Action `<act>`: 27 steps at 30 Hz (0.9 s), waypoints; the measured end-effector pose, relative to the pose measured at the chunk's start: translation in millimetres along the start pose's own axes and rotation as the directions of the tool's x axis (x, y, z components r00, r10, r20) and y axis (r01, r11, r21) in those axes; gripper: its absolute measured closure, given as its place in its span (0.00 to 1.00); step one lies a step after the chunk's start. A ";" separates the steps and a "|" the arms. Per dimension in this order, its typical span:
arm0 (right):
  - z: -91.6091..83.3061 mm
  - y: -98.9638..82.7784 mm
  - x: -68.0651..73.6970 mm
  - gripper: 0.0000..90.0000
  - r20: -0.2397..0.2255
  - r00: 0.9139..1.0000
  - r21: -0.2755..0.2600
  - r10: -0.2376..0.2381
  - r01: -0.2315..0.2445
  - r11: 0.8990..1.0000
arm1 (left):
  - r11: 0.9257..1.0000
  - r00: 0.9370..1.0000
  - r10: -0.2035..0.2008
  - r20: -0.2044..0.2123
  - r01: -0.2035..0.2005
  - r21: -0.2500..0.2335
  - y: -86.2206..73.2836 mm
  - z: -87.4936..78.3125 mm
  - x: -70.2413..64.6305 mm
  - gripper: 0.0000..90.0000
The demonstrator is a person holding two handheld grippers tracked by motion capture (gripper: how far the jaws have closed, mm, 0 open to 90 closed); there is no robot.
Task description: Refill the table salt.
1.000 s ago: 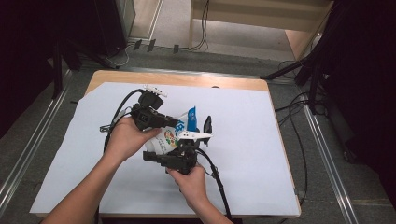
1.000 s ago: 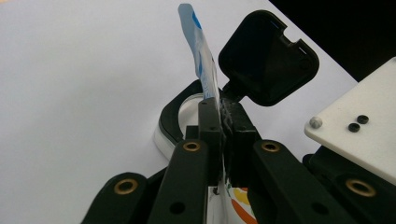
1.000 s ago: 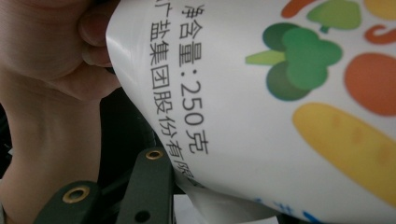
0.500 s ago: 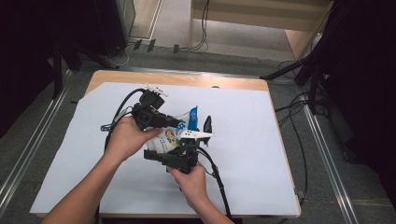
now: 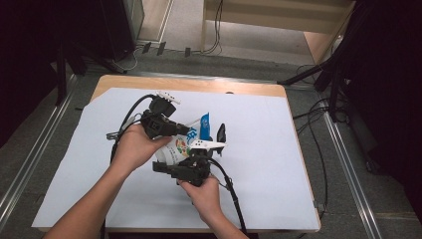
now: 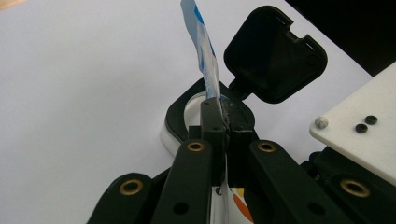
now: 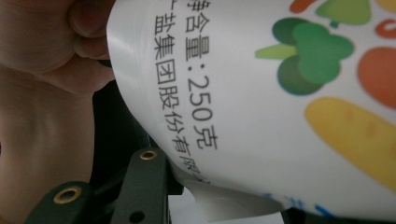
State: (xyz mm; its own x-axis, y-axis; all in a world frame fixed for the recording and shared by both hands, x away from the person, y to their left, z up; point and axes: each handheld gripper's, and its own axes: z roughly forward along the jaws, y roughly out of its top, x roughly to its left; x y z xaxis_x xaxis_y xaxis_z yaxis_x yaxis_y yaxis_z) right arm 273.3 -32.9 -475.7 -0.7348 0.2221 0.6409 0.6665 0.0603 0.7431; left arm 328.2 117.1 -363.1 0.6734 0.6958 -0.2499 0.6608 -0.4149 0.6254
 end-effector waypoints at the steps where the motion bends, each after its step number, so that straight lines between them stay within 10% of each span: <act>1: -0.1 -0.1 0.5 0.71 0.002 1.000 0.003 -0.003 0.003 1.000 | 1.000 1.000 -0.005 0.001 0.005 -0.002 -0.1 0.0 0.3 1.00; 9: -2.6 -0.3 2.3 0.75 0.032 0.999 0.015 -0.012 0.012 1.000 | 1.000 1.000 -0.003 -0.001 0.003 -0.002 -0.6 -0.3 0.8 1.00; 27: -3.6 -1.1 -2.2 0.78 -0.065 0.997 -0.037 0.041 -0.043 0.998 | 1.000 0.998 -0.015 0.060 0.016 -0.016 -1.2 -1.2 0.0 0.92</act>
State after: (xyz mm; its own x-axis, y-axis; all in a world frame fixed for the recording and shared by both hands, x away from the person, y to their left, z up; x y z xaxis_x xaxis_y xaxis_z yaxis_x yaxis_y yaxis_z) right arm 273.8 -36.9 -477.2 -0.7135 0.1607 0.6820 0.6926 0.0148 0.7211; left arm 327.0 118.3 -363.0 0.6822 0.6655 -0.3028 0.6660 -0.3948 0.6329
